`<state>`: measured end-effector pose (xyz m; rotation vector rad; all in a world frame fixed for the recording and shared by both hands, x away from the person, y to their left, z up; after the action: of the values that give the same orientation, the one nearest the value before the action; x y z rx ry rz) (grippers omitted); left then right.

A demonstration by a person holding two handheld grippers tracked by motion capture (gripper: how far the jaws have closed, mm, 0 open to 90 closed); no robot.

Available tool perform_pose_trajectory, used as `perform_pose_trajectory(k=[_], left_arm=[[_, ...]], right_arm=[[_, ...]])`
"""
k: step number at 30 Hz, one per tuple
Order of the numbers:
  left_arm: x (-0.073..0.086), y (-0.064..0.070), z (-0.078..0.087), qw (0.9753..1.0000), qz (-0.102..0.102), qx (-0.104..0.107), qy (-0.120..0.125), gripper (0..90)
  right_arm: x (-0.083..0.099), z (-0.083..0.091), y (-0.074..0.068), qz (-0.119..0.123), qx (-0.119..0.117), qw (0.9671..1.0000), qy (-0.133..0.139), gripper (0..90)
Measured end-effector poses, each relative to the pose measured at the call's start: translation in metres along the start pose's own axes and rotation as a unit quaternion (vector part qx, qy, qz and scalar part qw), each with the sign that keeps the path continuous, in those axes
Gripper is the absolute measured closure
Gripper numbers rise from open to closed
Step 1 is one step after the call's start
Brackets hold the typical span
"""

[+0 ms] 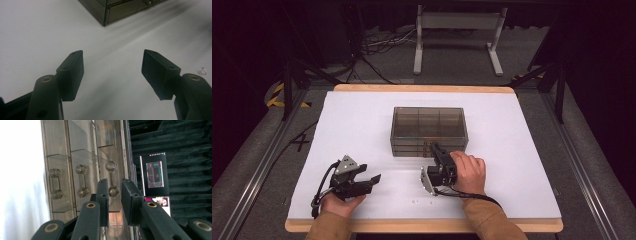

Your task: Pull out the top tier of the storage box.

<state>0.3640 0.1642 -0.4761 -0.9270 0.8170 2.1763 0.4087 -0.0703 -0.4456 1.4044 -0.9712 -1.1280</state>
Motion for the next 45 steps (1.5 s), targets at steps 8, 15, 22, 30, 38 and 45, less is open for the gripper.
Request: perform_pose_trajectory(k=[8, 15, 22, 30, 38, 45], left_arm=[[0.0, 0.0, 0.0, 1.0, -0.001, -0.001, 0.002, 35.1], [0.0, 0.0, 0.0, 1.0, 0.0, 0.0, 0.001, 35.0], [0.0, 0.0, 0.0, 1.0, 0.001, 0.0, 0.0, 35.0], [0.0, 0.0, 0.001, 1.0, 0.001, 0.002, 0.002, 35.0], [0.0, 0.0, 0.001, 1.0, 0.002, 0.001, 0.001, 35.0], [0.0, 0.0, 0.0, 1.0, 0.002, 0.0, 0.002, 34.9]], right_arm=[[0.0, -0.002, -0.002, -0.001, 0.001, 1.0, -0.004, 78.5], [0.0, -0.002, -0.001, 0.0, 0.0, 1.0, -0.006, 79.4], [-0.001, -0.002, -0.001, 0.003, 0.0, 1.0, -0.009, 79.6], [-0.002, 0.006, -0.001, 0.005, -0.002, 1.0, -0.008, 79.6], [-0.005, 0.018, -0.001, 0.002, -0.004, 1.0, -0.005, 79.6], [-0.009, 0.026, -0.001, -0.002, -0.005, 1.0, -0.001, 79.5]])
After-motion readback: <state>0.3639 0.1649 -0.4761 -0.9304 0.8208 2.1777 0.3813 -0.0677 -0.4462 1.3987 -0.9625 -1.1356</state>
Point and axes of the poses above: each handheld gripper's, and its own axes: z roughly backward along the jaws, x roughly out of its underside, y roughly to its right, the point moved 7 cm from there along -z, roughly forward along the jaws, and after that the axes turned 14 degrees about x, right-handed, at the moved point
